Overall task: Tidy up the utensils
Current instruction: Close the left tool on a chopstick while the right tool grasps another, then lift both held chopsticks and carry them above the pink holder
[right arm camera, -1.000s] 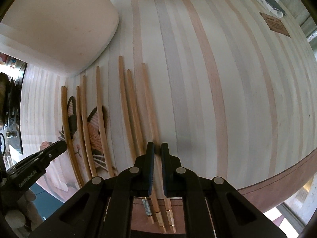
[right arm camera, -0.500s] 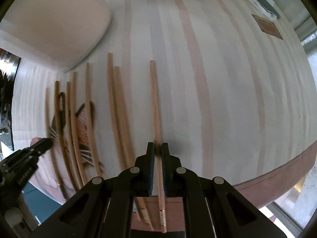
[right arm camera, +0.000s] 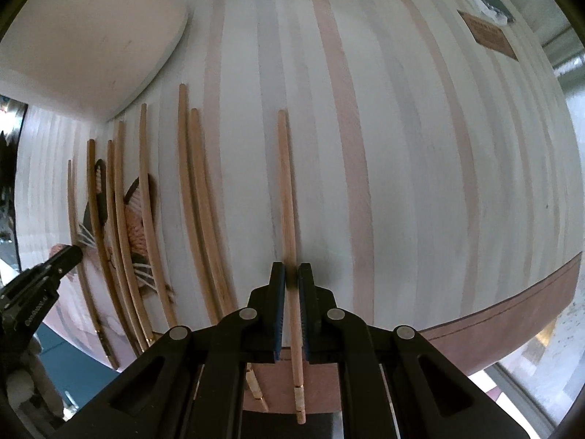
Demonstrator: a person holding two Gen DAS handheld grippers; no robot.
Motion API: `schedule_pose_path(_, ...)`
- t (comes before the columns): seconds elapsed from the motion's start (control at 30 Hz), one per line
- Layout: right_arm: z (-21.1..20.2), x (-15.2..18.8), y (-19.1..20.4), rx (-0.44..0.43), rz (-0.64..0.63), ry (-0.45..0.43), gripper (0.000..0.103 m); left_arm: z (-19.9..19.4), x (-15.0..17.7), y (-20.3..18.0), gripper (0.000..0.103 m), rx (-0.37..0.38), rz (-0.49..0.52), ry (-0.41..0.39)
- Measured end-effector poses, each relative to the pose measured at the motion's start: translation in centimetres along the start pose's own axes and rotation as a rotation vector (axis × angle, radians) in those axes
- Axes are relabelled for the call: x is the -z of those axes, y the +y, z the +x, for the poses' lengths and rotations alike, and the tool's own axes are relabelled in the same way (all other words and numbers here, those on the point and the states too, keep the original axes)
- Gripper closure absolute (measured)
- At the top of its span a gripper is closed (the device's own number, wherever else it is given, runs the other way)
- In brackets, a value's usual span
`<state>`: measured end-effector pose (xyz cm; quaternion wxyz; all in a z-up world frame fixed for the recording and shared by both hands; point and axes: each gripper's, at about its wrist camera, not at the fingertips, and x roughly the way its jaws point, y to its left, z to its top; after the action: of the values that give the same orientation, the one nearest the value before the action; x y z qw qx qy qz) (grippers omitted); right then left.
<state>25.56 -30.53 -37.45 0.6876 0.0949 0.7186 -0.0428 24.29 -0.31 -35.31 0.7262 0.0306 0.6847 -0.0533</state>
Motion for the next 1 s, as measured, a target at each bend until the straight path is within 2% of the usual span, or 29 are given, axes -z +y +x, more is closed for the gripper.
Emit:
schedule_pose_path(0.1, 0.1, -0.2, 0.7, 0.027, -0.026, -0.009, 0.095, -0.1, -1.4, -0.4, 0.095, -0.005, 0.004, 0.001)
schedule_pose_path(0.13, 0.2, -0.3, 1.1, 0.037, -0.032, -0.011, 0.095, 0.5, -1.0, 0.6, 0.095, -0.006, 0.007, -0.001)
schedule_pose_path(0.43, 0.3, 0.2, 5.4, 0.095, -0.064, -0.033, 0.094, -0.1, -3.0, -0.1, 0.095, -0.013, 0.021, -0.014)
schedule_pose_path(0.57, -0.1, 0.7, 5.4, 0.096, -0.063, -0.05, 0.095, -0.3, -3.3, 0.1, 0.098, -0.004, 0.013, -0.022)
schedule_pose_path(0.63, -0.2, 0.9, 5.1, 0.079, -0.038, -0.064, 0.096, -0.6, -3.3, 0.4, 0.098, -0.039, 0.006, -0.026)
schedule_pose_path(0.8, -2.4, 1.3, 3.7, 0.028, 0.049, -0.146, 0.096, -2.8, -3.3, 2.4, 0.098, -0.074, -0.044, -0.103)
schedule_pose_path(1.0, -6.1, 1.4, 3.6, 0.023, 0.067, -0.273, 0.096, -7.8, -4.1, 4.1, 0.098, -0.103, -0.084, -0.252)
